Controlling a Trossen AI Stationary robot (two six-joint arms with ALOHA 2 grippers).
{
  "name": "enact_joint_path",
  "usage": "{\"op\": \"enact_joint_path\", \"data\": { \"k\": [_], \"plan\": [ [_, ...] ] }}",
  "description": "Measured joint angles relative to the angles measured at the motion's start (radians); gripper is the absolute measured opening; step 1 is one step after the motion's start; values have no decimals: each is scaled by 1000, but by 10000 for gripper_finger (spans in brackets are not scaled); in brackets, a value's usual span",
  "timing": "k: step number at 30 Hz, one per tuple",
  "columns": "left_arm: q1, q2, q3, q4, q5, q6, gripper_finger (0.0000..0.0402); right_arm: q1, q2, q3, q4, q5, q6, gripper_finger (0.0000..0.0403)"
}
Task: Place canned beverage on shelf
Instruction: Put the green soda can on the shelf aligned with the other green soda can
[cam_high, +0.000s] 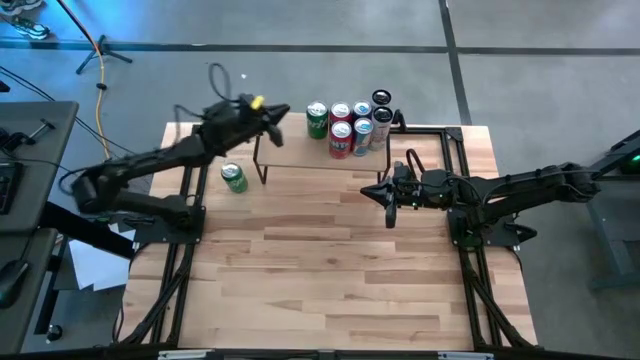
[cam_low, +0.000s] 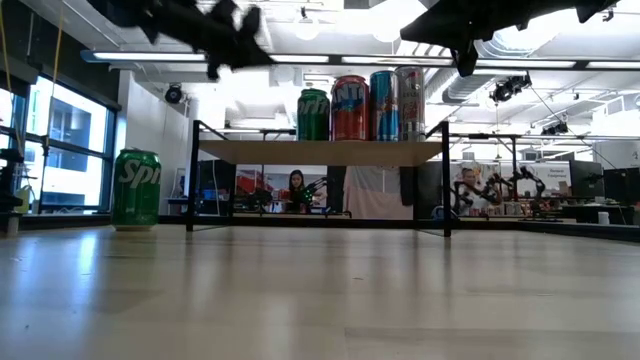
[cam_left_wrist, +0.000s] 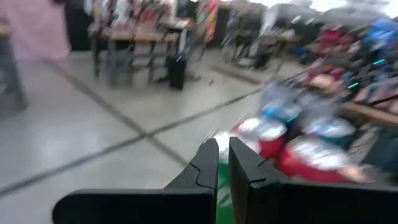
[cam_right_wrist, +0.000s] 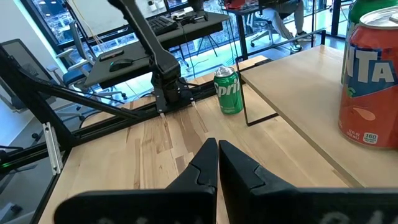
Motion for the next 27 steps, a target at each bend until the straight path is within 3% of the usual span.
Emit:
{"op": "enact_joint_path", "data": {
  "k": [5,9,12,15,19,27],
  "plan": [
    [-13,-205,0,-48,118,-17,0,0,0,0,49,0,-2,0],
    [-36,-347,0,-50,270,-96,0,-2,0,0,148,5,-51,0],
    [-69,-429,0,-43,390,-128,0,-4,0,0,223,7,-88,0],
    [-122,-484,0,-48,439,-175,0,-12,0,0,273,7,-88,0],
    [-226,-513,-8,-53,433,-169,0,-13,0,0,298,7,-88,0],
    [-430,-499,-125,-30,211,-147,0,-13,0,0,300,-25,-32,0]
  ]
}}
